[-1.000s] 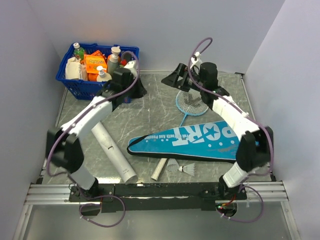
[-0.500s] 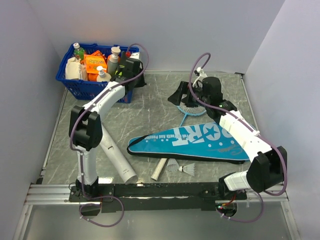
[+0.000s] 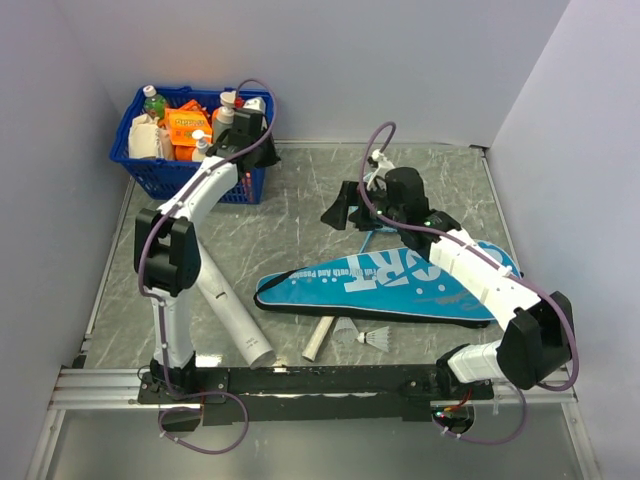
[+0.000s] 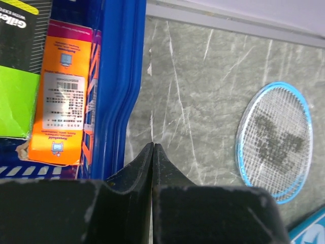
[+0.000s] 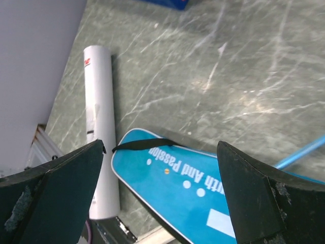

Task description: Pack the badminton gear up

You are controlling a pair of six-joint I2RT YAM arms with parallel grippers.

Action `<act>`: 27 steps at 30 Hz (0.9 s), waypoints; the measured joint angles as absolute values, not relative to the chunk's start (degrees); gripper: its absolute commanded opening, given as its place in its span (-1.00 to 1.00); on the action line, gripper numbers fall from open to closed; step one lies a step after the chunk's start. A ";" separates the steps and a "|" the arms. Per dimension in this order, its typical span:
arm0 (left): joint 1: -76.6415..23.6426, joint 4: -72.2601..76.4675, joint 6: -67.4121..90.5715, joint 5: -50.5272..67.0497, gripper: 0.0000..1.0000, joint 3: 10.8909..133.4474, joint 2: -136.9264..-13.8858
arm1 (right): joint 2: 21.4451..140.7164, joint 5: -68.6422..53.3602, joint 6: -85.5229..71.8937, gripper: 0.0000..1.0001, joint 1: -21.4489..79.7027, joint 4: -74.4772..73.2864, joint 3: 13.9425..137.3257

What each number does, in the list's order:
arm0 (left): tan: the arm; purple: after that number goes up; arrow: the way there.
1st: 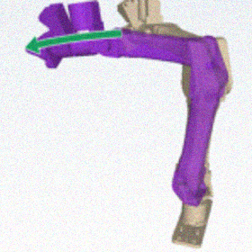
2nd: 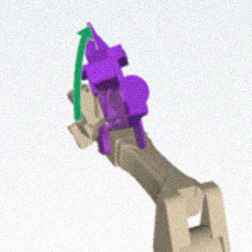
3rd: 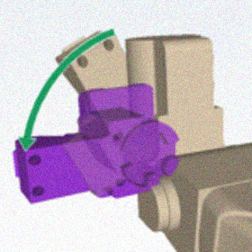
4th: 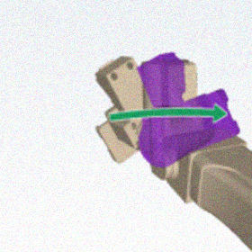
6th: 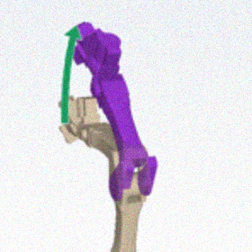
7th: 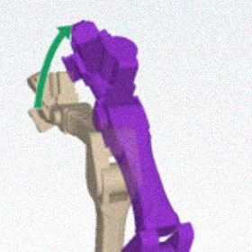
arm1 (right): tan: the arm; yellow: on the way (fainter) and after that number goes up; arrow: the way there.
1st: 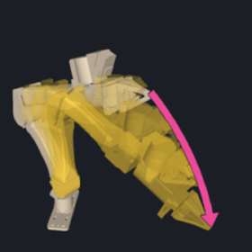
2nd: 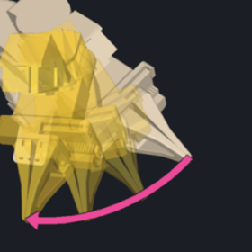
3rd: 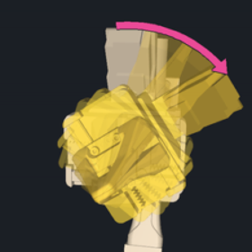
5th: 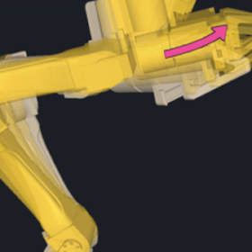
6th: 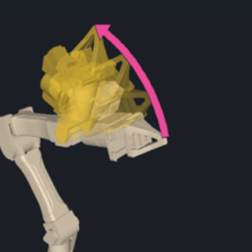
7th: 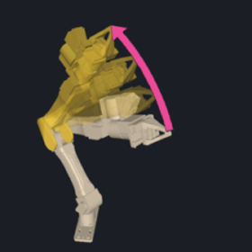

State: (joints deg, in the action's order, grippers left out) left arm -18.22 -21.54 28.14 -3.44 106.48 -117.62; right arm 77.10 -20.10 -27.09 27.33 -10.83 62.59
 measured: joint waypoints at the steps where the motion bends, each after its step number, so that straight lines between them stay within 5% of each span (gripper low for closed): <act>1: -17.74 -21.23 28.38 -2.61 -0.86 106.48 -117.73 | 77.14 -19.86 -27.07 1.00 28.27 -10.76 62.59; 10: -11.97 -17.10 31.33 3.22 -0.88 105.01 -117.64 | 77.19 -18.65 -26.41 1.00 31.97 -11.07 62.59; 17: -7.18 -11.84 32.34 5.85 -0.67 95.44 -111.00 | 77.21 -17.34 -25.67 1.00 32.45 -12.36 62.67; 21: -5.72 -11.81 32.12 7.99 -0.12 90.91 -106.06 | 78.00 -14.81 -24.43 1.00 32.49 -15.70 64.69; 27: -4.78 -16.08 29.76 4.82 0.43 85.67 -94.54 | 77.97 -11.84 -22.81 1.00 32.49 -18.41 66.87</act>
